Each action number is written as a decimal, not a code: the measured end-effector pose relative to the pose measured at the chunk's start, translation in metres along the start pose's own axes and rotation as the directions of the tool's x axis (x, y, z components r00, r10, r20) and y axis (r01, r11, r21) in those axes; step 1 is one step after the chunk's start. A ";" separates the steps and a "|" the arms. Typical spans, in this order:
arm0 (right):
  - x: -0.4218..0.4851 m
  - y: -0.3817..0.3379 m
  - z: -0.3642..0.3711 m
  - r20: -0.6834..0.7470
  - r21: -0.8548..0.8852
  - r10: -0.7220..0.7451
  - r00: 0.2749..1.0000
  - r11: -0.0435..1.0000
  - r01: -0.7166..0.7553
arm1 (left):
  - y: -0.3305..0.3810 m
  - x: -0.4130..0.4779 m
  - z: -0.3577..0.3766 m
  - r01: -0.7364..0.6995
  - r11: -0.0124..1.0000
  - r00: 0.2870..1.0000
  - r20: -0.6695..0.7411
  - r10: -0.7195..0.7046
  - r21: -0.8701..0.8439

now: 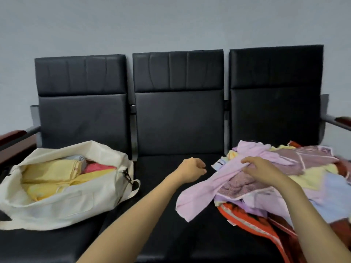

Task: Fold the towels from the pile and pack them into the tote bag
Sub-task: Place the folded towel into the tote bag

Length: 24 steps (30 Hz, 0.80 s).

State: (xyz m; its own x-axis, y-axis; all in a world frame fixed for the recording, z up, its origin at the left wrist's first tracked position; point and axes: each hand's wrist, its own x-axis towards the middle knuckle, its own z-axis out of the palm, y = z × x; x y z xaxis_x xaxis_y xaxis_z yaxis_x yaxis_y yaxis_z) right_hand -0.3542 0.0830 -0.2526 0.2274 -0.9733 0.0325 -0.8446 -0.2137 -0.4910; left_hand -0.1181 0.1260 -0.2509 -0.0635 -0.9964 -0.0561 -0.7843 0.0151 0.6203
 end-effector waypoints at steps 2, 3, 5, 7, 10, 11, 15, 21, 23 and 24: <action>-0.007 0.025 -0.010 -0.047 -0.004 0.046 0.998 0.999 -0.047 | 0.023 0.011 0.026 -0.029 0.999 0.999 0.041 0.030 -0.014; -0.010 0.035 -0.012 -0.064 0.009 0.060 0.996 0.998 -0.059 | 0.032 0.016 0.039 -0.030 0.999 0.998 0.060 0.031 -0.021; -0.016 0.050 -0.010 -0.068 0.051 0.084 0.994 0.995 -0.080 | 0.040 0.026 0.062 -0.025 1.000 0.996 0.080 0.026 -0.017; -0.019 0.061 -0.003 -0.065 0.099 0.094 0.993 0.991 -0.087 | 0.045 0.034 0.081 -0.011 1.000 0.996 0.089 0.011 0.001; -0.015 0.074 0.012 -0.106 0.126 0.085 0.991 0.989 -0.072 | 0.043 0.047 0.106 -0.011 0.998 0.998 0.060 0.007 0.061; -0.012 0.076 0.018 -0.118 0.127 0.086 0.989 0.989 -0.070 | 0.040 0.050 0.112 -0.010 0.996 0.999 0.035 0.007 0.091; -0.002 0.071 0.034 -0.104 0.072 0.014 0.994 0.997 -0.006 | 0.016 0.061 0.124 0.085 0.977 0.995 -0.072 -0.072 0.196; 0.011 0.053 0.058 -0.069 -0.102 -0.126 0.990 0.988 0.118 | -0.041 0.058 0.128 0.232 0.952 0.966 -0.162 -0.202 0.199; 0.012 0.044 0.065 -0.060 -0.156 -0.146 0.987 0.978 0.135 | -0.060 0.051 0.125 0.172 0.978 0.968 -0.204 -0.147 0.114; 0.012 0.039 0.067 -0.058 -0.172 -0.155 0.986 0.975 0.143 | -0.065 0.046 0.121 0.154 0.987 0.967 -0.215 -0.140 0.050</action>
State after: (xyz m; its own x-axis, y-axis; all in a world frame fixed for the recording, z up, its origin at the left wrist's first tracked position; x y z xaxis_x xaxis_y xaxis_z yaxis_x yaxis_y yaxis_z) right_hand -0.3518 0.0684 -0.3297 0.3265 -0.9318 0.1587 -0.8742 -0.3615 -0.3240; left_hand -0.1446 0.0890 -0.3883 0.1809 -0.9831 0.0272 -0.8143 -0.1342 0.5647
